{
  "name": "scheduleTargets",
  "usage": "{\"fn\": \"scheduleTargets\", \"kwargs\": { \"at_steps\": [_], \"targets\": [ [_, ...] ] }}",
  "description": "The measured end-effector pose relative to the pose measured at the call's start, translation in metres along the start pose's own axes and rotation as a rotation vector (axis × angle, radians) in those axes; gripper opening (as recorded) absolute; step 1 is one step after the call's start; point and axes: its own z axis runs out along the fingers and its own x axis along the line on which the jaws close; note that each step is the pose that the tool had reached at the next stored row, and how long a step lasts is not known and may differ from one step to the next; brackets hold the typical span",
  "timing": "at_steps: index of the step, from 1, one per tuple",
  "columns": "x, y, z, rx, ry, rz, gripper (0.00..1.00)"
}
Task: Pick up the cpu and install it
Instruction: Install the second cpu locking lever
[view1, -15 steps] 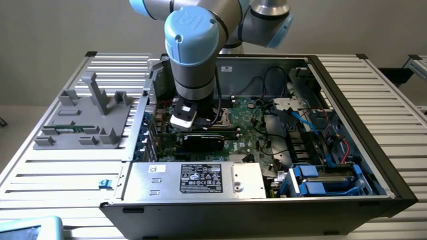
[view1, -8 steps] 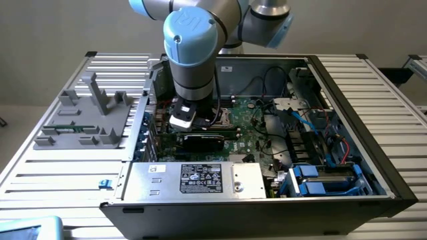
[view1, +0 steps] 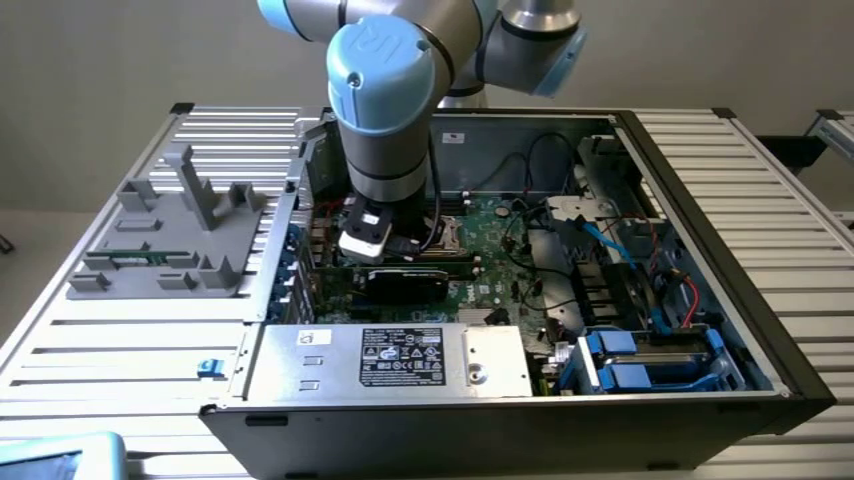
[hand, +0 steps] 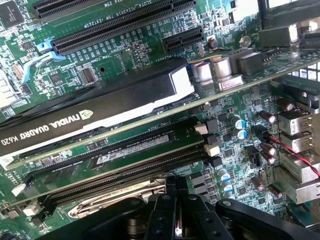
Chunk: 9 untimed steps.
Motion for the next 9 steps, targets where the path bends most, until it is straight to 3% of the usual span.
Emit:
{"fn": "scheduleTargets", "kwargs": {
  "at_steps": [9],
  "targets": [
    [-0.0005,0.0006,0.0011,0.0001,0.0004,0.0,0.11]
  ]
}}
